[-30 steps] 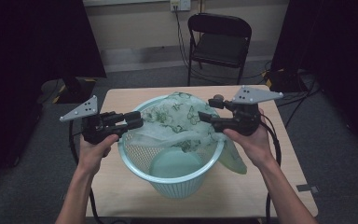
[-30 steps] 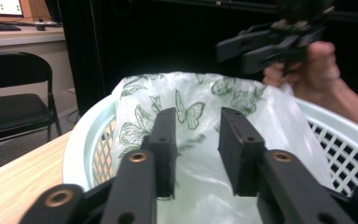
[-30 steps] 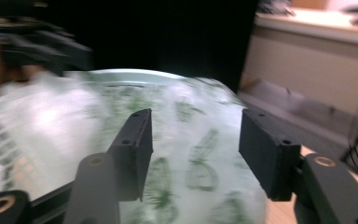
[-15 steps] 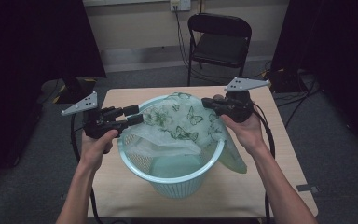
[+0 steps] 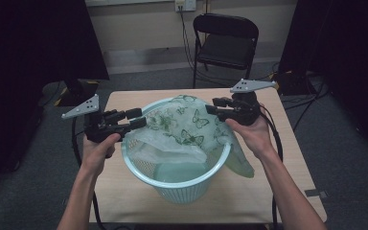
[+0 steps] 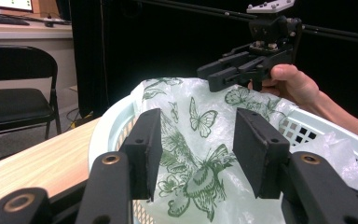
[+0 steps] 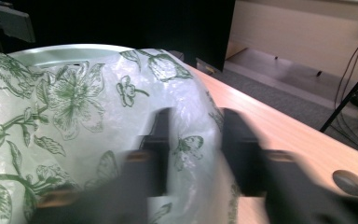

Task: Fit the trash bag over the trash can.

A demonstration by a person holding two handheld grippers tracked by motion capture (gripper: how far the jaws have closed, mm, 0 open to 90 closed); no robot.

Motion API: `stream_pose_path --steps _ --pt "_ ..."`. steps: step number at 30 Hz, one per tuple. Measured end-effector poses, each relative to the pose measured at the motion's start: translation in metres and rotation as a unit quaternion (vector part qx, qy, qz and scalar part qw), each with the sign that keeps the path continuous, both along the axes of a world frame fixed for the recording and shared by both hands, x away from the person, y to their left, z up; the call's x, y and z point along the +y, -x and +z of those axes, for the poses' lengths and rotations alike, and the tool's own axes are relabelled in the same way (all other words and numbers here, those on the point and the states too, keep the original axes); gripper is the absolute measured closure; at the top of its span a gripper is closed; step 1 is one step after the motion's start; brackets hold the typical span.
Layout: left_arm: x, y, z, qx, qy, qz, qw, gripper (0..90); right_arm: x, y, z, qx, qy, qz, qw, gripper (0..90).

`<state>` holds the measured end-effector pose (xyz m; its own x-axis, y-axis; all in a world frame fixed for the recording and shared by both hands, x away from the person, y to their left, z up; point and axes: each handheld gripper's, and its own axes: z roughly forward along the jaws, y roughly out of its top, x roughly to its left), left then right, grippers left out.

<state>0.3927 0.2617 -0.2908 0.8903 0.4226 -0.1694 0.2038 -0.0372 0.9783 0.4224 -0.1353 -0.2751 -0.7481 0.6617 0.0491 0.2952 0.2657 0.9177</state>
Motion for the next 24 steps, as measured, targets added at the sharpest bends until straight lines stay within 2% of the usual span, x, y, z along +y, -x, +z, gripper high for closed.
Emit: stream_pose_path --steps 1,2,6,8,12,13,15,18,21,23,24 --pt "0.000 0.000 0.000 0.000 0.001 0.000 1.0000 52.1 0.001 0.001 0.000 -0.010 0.008 -0.005 0.9999 77.7" --pt "-0.001 0.000 0.000 0.001 0.002 0.000 1.0000 52.0 0.001 0.001 0.001 -0.021 0.014 -0.005 0.9997 90.0" --pt "-0.003 -0.001 -0.002 0.002 0.001 0.000 1.0000 52.0 0.002 0.001 0.003 -0.022 0.018 0.000 0.9996 90.0" --pt "-0.005 -0.001 -0.002 0.001 0.000 -0.003 1.0000 51.7 0.004 0.003 0.005 -0.026 0.012 0.003 0.9996 90.0" --pt "-0.007 -0.002 0.001 -0.001 0.003 -0.003 1.0000 49.0 0.010 0.016 0.017 -0.041 -0.021 0.036 0.9983 90.0" --pt "-0.006 -0.002 0.002 0.000 -0.001 0.002 1.0000 46.5 0.013 0.021 0.019 -0.046 -0.027 0.047 0.9975 90.0" --pt "-0.006 -0.003 0.004 0.001 0.006 0.003 1.0000 44.0 0.020 0.031 0.022 -0.056 -0.026 0.072 0.9955 90.0" --pt "-0.006 -0.004 0.003 0.004 0.002 0.003 1.0000 42.6 0.033 0.041 0.023 -0.057 -0.010 0.103 0.9930 90.0" --pt "-0.005 0.000 0.000 0.001 -0.007 -0.019 0.9998 52.5 0.039 0.044 0.020 -0.047 0.019 0.104 0.9933 90.0" --pt "-0.005 0.003 -0.001 -0.002 -0.012 -0.031 0.9995 57.6 0.035 0.042 0.020 -0.054 0.018 0.085 0.9948 73.0" --pt "-0.005 0.004 -0.001 -0.003 -0.013 -0.032 0.9994 59.6 0.031 0.040 0.020 -0.051 0.008 0.075 0.9959 61.4"
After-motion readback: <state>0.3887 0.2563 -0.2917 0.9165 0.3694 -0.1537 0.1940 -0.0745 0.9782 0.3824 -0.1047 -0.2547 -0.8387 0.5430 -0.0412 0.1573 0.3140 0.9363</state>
